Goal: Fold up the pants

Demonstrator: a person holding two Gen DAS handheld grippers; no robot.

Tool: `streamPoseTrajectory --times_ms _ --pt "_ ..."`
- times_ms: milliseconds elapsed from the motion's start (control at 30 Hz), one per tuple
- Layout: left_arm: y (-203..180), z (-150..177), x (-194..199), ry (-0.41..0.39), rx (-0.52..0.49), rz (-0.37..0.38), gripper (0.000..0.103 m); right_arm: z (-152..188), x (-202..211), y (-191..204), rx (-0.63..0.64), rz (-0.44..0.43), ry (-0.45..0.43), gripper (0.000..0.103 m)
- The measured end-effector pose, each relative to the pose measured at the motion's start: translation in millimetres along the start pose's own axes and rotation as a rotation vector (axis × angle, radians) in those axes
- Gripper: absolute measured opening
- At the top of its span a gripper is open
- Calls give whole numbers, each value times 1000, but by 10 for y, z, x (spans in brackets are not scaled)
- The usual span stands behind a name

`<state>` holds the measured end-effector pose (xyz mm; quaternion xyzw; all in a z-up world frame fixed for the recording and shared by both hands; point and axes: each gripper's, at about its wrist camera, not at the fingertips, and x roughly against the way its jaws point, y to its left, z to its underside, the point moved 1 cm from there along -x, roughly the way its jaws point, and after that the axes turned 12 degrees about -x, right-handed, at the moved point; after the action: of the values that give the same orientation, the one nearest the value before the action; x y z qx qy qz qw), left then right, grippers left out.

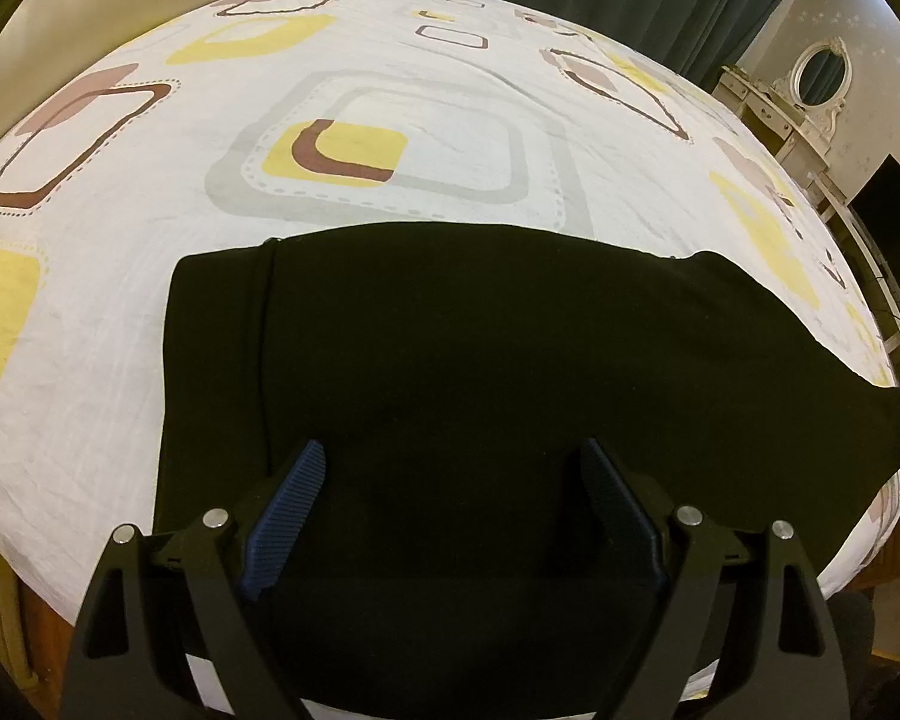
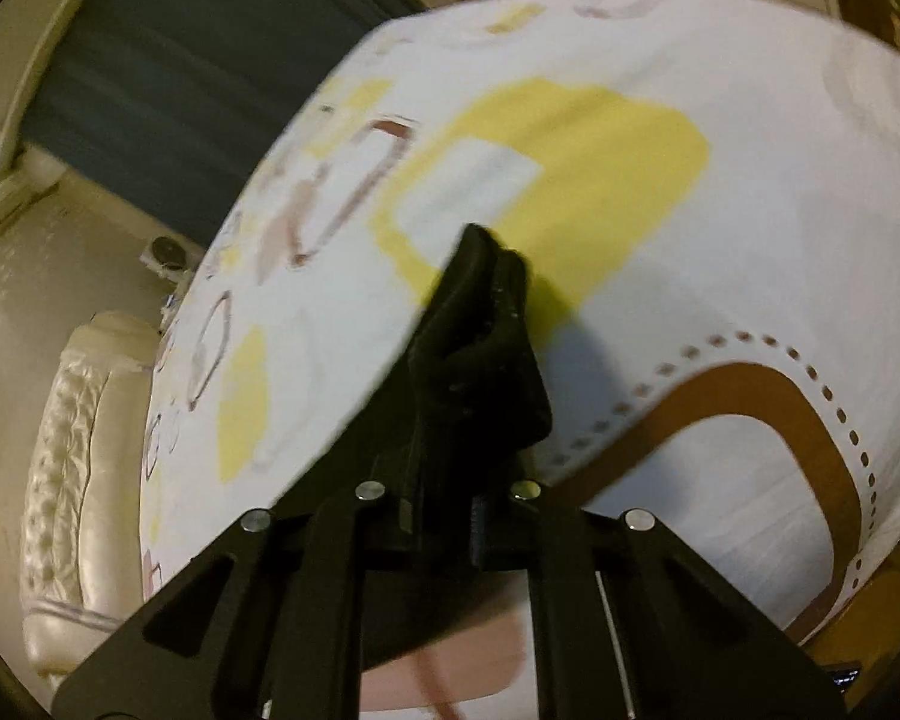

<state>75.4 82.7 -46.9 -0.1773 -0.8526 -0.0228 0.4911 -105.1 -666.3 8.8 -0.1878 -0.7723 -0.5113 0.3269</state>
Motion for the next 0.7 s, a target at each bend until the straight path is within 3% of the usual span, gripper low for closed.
streamPoseTrajectory --times_ms 233,433,567,700 --pt "-11 0 0 2 -5 -9 86 397 244 969 223 -61 -29 9" --pt "-14 3 3 1 -5 -9 86 1009 293 1705 423 -106 -2 9" --pt "-13 2 3 1 -6 -11 86 1459 186 2070 540 -122 37 9" --pt "-2 13 18 0 -4 -9 86 1917 -44 2338 658 -86 71 9"
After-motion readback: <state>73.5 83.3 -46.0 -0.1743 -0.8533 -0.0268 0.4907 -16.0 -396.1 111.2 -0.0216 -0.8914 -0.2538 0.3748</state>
